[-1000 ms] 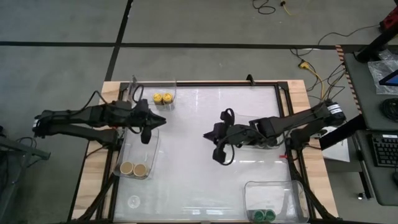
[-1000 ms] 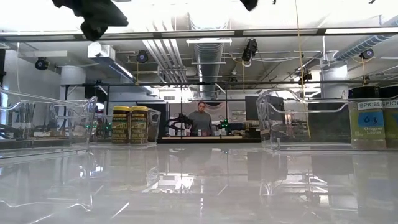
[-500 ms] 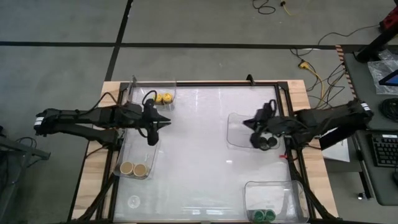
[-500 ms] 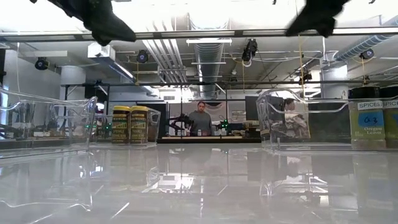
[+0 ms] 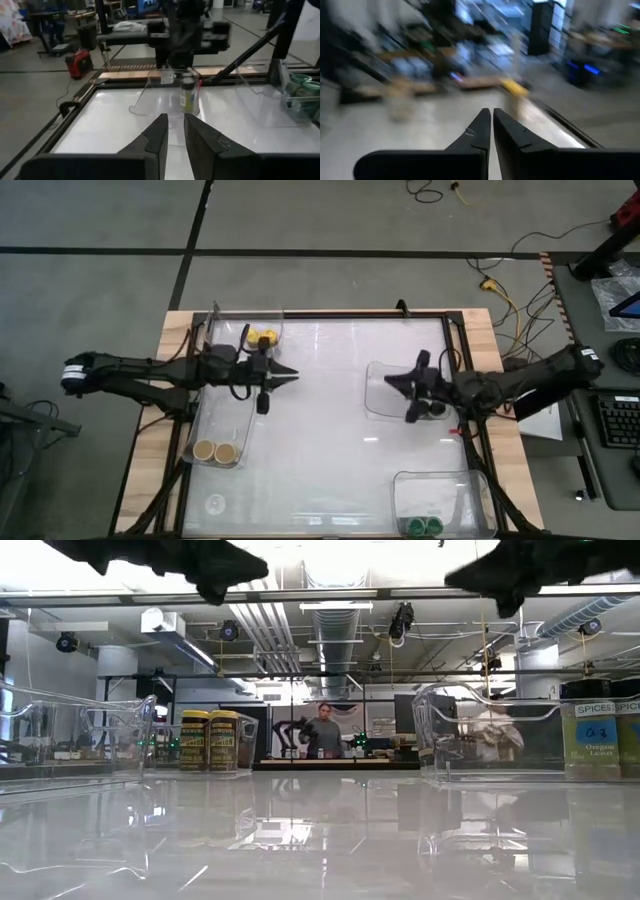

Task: Sort spices by type
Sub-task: Return to Home Position

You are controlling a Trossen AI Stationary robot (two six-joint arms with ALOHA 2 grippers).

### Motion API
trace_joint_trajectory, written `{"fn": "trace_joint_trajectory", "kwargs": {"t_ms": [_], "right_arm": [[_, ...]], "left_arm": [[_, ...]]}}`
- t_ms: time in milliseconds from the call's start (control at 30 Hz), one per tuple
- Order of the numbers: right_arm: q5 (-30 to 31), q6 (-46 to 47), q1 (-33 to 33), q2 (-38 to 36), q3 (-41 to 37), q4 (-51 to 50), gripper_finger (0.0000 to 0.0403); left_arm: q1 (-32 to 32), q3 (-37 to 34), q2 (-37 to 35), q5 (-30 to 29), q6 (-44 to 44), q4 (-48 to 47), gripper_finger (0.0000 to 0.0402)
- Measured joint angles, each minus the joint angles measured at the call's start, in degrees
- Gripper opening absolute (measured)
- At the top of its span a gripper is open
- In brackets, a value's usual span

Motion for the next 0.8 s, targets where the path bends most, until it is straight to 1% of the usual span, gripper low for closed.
{"fn": "trace_joint_trajectory", "kwargs": {"t_ms": [67,100,133,200,267,367,433,533,633,667,733,800], "right_arm": [[-5.9,-0.5,-0.3,-0.1,-4.2,10.5,0.0013],[-7.5,-0.1,-0.5,-0.4,-5.7,13.9,0.0013],[-8.6,0.3,-0.5,-1.0,-7.1,16.6,0.0013],[-10.1,0.4,-0.5,-3.1,-8.8,18.5,0.0013],[-10.3,-2.4,-0.4,-5.7,-9.4,17.6,0.0013],[-10.2,-11.5,-0.4,-10.4,-9.6,12.8,0.0013],[-10.2,-10.7,-0.3,-12.8,-9.3,9.1,0.0013],[-9.0,-5.5,-0.3,-14.7,-8.7,6.5,0.0013],[-7.6,1.9,-0.3,-14.9,-8.8,4.3,0.0013],[-7.6,3.1,-0.3,-14.7,-8.7,3.8,0.0013],[-7.9,2.7,-0.3,-14.1,-8.9,3.6,0.0013],[-10.6,-0.7,-0.2,-14.1,-9.1,3.9,0.0013]], "left_arm": [[0.9,-1.3,-1.4,1.5,-0.3,0.3,0.0047],[1.2,-2.0,-2.7,2.3,-0.5,0.7,0.0047],[1.6,-2.9,-4.4,3.1,-0.5,0.7,0.0047],[2.2,-4.4,-7.9,3.3,-0.2,0.7,0.0047],[2.6,-6.6,-12.4,1.8,0.2,0.0,0.0047],[2.6,-8.6,-18.7,-2.5,-0.8,-3.1,0.0047],[2.6,-10.1,-21.8,-4.1,-2.1,-5.5,0.0047],[2.6,-12.9,-25.1,-4.9,-2.4,-4.8,0.0047],[2.6,-16.0,-26.7,-4.9,-2.4,0.8,0.0047],[2.6,-17.4,-26.8,-4.9,-2.2,3.5,0.0047],[2.6,-20.4,-26.7,-4.3,-1.1,11.1,0.0047],[2.6,-24.2,-26.8,-3.0,-0.4,17.6,0.0047]]}}
